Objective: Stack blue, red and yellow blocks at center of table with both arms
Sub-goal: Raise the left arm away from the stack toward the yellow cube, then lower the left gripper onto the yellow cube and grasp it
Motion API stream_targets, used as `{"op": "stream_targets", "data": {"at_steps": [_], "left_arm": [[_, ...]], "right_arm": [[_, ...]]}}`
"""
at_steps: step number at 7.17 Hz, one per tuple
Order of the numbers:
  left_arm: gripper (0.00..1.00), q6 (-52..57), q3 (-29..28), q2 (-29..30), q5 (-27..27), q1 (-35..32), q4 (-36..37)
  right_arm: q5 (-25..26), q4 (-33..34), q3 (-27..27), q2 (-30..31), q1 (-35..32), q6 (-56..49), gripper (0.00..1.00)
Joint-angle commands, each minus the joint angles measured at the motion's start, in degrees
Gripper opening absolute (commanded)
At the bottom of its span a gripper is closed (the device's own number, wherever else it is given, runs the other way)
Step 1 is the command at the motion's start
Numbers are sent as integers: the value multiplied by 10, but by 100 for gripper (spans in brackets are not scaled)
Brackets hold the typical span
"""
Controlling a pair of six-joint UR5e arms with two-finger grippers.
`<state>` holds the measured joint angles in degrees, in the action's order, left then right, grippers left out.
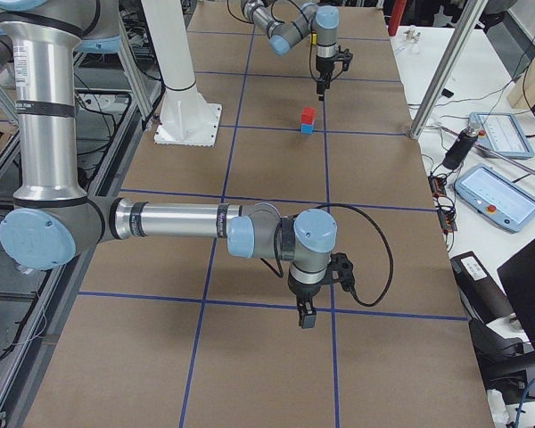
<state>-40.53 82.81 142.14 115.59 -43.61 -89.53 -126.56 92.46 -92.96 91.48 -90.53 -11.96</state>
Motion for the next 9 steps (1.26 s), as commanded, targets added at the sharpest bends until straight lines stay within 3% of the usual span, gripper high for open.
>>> {"op": "stream_targets", "data": {"at_steps": [1,2,3,5,6,7,9], "left_arm": [[99,187,159,-192,35,-103,23],[99,307,184,-266,41,-156,15],[99,411,186,-327,89,-221,3],[99,579,143,-413,171,-344,-1],[100,566,118,-459,169,-364,-38],[100,499,64,-462,168,-372,-89],[99,419,-80,-448,168,-367,-261]], "right_arm": [[-1,0,2,0,0,-2,100],[-1,0,2,-1,0,-4,100],[-10,0,2,-1,0,-4,100],[-22,0,2,-1,0,-4,100],[-22,0,2,-1,0,-5,100],[-22,0,-1,-1,0,-6,100],[-21,0,1,0,0,-7,100]]}}
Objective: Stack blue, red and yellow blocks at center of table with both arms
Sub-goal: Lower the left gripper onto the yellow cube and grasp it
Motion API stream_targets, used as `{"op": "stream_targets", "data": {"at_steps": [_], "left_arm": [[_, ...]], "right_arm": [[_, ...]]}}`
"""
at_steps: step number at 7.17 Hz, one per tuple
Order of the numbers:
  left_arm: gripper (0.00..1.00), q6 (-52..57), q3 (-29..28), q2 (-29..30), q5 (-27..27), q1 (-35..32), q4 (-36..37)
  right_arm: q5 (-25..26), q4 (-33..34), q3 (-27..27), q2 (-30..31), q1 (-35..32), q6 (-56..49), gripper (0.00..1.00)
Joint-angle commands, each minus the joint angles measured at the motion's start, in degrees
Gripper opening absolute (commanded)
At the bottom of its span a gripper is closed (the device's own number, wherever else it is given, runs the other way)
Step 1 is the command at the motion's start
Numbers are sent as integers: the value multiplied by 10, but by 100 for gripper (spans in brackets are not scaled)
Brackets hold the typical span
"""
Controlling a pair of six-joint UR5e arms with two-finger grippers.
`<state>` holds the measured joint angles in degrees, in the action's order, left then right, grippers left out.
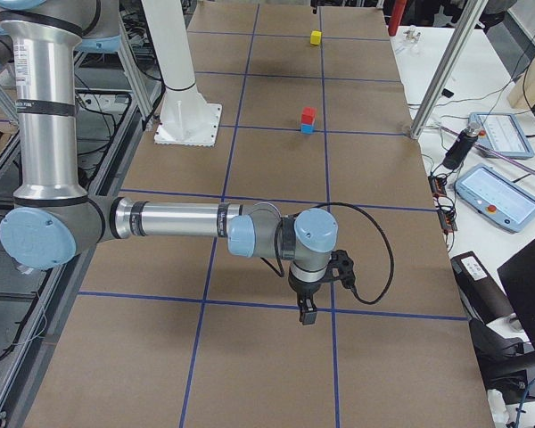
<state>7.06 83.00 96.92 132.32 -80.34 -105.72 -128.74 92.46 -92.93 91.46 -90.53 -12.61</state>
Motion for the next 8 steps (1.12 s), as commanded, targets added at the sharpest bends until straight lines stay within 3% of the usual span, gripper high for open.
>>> {"op": "stream_targets", "data": {"at_steps": [1,3,5,8], "left_arm": [[99,-140,-77,3,-1,5,-126],[99,-194,-81,-2,-3,45,-152],[99,-248,-85,-2,-43,94,-186],[99,-231,-121,14,-44,98,-197]], "right_arm": [[1,0,-1,0,0,0,100],[1,-28,5,2,0,1,100],[1,-36,13,1,0,0,100],[1,-36,13,1,0,0,100]]}}
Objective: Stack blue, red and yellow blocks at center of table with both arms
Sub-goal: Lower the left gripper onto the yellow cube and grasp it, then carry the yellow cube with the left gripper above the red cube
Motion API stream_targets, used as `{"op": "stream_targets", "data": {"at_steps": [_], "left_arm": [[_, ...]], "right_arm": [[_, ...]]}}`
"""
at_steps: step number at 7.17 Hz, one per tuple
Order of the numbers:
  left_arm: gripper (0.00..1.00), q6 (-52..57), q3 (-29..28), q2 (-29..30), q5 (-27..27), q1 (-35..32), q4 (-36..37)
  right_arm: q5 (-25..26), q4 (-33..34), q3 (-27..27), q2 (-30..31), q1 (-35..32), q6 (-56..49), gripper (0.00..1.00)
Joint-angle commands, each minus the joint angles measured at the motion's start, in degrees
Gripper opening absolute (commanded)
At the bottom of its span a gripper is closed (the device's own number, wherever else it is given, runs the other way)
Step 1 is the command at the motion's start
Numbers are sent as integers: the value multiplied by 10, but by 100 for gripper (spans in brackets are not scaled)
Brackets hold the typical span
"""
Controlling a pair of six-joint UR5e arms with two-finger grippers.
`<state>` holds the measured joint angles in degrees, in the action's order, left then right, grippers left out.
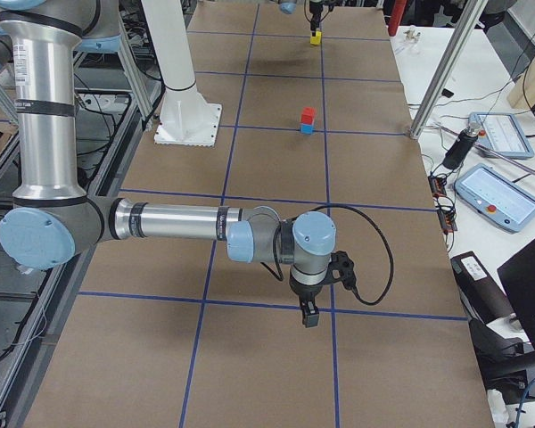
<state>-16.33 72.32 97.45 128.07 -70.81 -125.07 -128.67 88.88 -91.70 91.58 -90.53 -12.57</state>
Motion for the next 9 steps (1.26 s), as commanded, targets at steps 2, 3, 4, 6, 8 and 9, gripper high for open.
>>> {"op": "stream_targets", "data": {"at_steps": [2,3,4,6,8,9], "left_arm": [[99,9,-57,20,-3,8,-40],[97,10,-69,20,-4,11,-58],[93,9,-68,20,-5,17,-57],[22,10,-61,20,-22,29,-60],[0,8,-25,30,-16,28,-41],[0,7,-7,64,-15,28,15]], "right_arm": [[0,0,0,-1,0,1,100],[0,0,0,-2,1,1,100],[0,0,-1,-2,0,1,100],[0,-15,0,-2,0,2,100],[0,-16,6,-2,1,2,100],[-1,-16,6,-2,1,2,100]]}}
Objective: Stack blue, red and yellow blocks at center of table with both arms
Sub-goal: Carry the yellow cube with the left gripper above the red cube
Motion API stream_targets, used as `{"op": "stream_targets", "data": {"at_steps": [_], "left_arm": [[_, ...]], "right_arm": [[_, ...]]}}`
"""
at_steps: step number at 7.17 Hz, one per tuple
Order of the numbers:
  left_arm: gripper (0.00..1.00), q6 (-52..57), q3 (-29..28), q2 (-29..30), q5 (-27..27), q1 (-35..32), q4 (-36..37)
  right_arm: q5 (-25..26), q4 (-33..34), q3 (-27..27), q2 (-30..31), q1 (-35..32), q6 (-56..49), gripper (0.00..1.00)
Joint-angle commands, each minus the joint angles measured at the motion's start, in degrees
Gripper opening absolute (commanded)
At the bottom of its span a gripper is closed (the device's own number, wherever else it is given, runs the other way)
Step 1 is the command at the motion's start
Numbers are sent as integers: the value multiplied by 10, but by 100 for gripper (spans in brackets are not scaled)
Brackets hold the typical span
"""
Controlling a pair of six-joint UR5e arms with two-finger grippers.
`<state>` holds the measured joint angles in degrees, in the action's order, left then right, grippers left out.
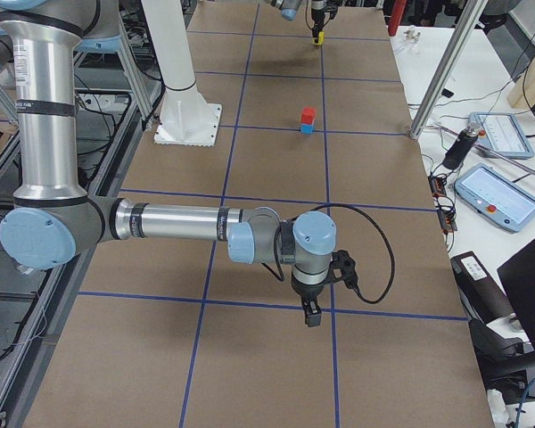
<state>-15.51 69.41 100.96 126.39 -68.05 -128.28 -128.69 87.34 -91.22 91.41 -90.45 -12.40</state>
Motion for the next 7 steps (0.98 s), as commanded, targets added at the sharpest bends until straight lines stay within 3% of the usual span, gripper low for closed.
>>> {"op": "stream_targets", "data": {"at_steps": [1,3,4,7], "left_arm": [[0,-10,47,68,1,0,112],[0,-90,112,141,0,21,235],[0,-159,143,177,-11,63,279],[0,-362,144,338,-101,207,394]], "right_arm": [[-1,-1,3,1,0,0,100],[-1,-1,3,2,0,0,100],[-2,-1,5,3,0,1,100],[-2,-1,6,3,-1,1,100]]}}
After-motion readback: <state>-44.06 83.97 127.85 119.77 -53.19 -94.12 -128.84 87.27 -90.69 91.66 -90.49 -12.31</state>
